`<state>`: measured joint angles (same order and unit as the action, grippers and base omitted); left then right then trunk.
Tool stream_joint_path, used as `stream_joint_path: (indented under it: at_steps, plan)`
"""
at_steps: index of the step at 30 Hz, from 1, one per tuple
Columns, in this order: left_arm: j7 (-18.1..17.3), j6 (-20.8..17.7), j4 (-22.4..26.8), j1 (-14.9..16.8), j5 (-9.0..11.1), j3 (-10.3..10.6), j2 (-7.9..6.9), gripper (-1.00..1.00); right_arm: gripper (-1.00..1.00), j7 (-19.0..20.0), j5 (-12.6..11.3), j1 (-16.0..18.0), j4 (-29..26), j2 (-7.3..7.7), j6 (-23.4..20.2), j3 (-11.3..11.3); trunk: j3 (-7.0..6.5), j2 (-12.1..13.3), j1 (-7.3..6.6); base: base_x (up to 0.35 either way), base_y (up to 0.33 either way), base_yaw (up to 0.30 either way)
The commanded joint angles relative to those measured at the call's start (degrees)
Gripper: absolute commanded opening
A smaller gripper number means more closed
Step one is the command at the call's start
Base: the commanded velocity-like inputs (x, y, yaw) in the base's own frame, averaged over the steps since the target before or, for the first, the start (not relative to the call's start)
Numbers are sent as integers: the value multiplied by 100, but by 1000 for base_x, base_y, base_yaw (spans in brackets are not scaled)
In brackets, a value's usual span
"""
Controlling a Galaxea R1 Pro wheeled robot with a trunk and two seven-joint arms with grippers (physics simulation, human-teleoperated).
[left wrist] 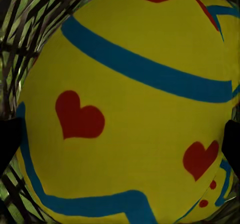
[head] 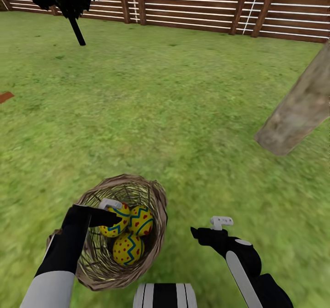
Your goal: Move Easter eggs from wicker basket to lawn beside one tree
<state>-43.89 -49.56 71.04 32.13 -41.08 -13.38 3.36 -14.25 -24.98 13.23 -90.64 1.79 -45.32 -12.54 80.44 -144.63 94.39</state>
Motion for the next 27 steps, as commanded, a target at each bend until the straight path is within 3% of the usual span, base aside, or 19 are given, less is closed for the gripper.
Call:
stream_joint_path:
  at_steps: [1,21,27]
  plan:
    - [-58,-32,8,4,-58,-16,7,-100,100,-60,-59,4,-6,6,-12,-11,-19,0,-3,0,0,0]
    - [-66,-628,1,4,-68,103,-2,-100,100,-60,-59,4,-7,6,-12,-11,-462,27,-55,0,0,0]
    - [-117,-1028,-9,11,-66,411,-2,-100,100,-60,-59,5,-7,6,-17,-11,-595,35,-70,0,0,0]
